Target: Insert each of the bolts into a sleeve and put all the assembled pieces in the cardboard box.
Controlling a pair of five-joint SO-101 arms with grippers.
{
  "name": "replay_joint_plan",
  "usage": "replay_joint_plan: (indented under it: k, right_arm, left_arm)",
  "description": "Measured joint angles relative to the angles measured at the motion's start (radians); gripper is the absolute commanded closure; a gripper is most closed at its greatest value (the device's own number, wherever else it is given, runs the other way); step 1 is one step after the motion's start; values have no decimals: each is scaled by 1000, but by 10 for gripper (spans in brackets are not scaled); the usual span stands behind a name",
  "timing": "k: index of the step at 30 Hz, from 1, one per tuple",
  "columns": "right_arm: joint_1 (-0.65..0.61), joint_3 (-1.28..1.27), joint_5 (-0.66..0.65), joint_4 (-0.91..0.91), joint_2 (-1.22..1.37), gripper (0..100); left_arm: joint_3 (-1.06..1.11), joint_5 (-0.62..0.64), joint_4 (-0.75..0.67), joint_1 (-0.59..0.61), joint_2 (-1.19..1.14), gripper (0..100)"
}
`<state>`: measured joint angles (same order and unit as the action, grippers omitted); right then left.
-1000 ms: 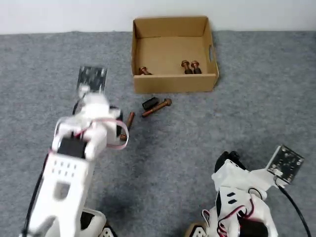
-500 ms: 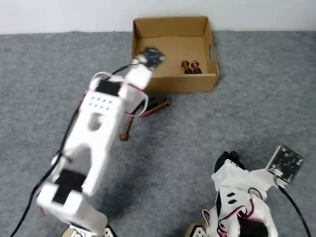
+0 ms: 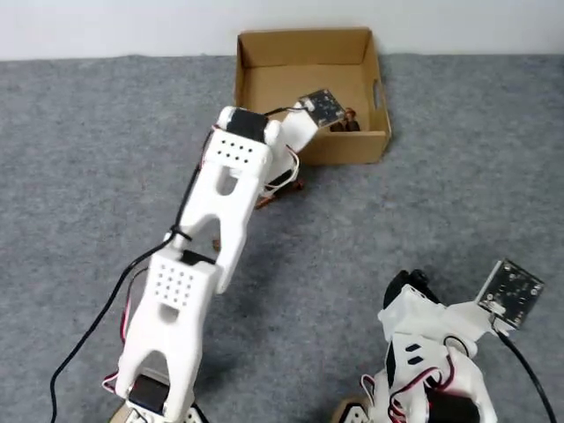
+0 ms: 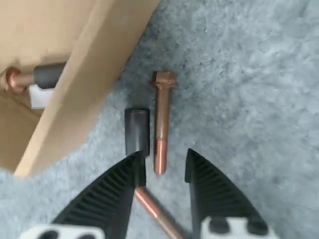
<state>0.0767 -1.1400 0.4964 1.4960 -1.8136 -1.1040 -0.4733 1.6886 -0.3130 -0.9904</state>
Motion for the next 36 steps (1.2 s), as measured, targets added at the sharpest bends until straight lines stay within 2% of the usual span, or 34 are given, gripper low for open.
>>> replay_joint_plan:
  k: [4, 8, 22, 36]
  right_arm:
    - [0, 0, 0, 0, 0, 991]
    - [0, 0, 0, 0, 0, 991]
    - [0, 0, 0, 0, 0, 991]
    - [0, -6, 0, 0, 0, 991]
  left_arm:
    - [-219, -17, 31, 0, -164, 856]
    - [-325, -20, 37, 0, -258, 856]
    - [-328, -20, -25, 3, -305, 855]
    - [-287, -35, 28, -15, -313, 859]
